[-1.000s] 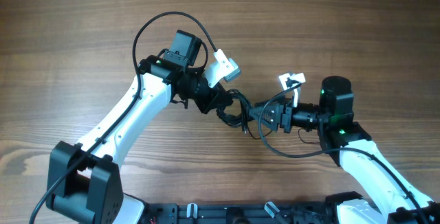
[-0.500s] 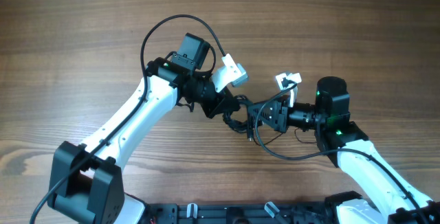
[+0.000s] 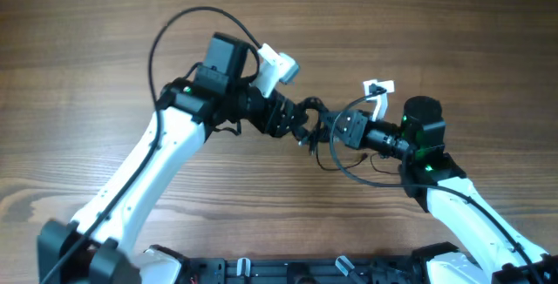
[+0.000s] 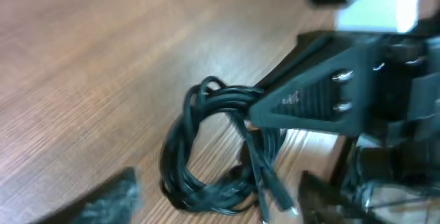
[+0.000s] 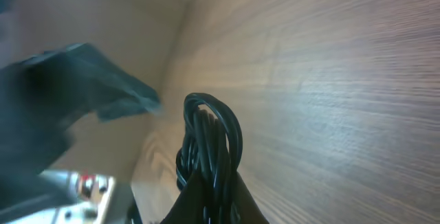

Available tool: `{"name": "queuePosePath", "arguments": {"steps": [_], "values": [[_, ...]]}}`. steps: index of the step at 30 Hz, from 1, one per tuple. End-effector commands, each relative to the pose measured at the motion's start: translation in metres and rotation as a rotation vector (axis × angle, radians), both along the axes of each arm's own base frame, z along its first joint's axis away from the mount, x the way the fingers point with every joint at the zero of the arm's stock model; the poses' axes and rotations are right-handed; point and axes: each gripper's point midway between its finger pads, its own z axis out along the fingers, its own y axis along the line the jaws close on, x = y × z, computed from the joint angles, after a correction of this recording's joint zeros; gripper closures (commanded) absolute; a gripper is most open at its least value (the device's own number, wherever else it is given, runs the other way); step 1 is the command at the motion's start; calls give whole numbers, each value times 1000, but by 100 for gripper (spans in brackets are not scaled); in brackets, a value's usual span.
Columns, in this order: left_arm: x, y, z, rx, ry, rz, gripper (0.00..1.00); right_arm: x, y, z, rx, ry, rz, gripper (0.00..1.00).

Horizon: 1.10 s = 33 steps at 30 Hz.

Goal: Untangle cables

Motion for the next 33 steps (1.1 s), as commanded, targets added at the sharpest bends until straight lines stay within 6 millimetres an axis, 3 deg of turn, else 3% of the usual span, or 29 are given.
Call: {"name": "queuePosePath", "arguments": {"steps": [1, 6, 11, 15, 25, 33], "values": [[9, 13, 27, -35, 29, 210, 0, 21, -13, -1, 37, 91, -170, 96], [32, 70, 17, 88, 111, 716, 0, 28, -18, 0, 45, 102, -228, 96], [23, 88, 27, 106, 99, 798, 0, 32, -22, -2, 64, 135, -272, 96], [15, 112, 24, 110, 178, 1018, 0, 33, -23, -2, 70, 144, -285, 96], [9, 85, -4, 111, 342, 1000, 4, 33, -23, -1, 71, 141, -285, 96], [9, 50, -34, 116, 459, 957, 8, 33, -23, -1, 85, 161, -292, 96]]}}
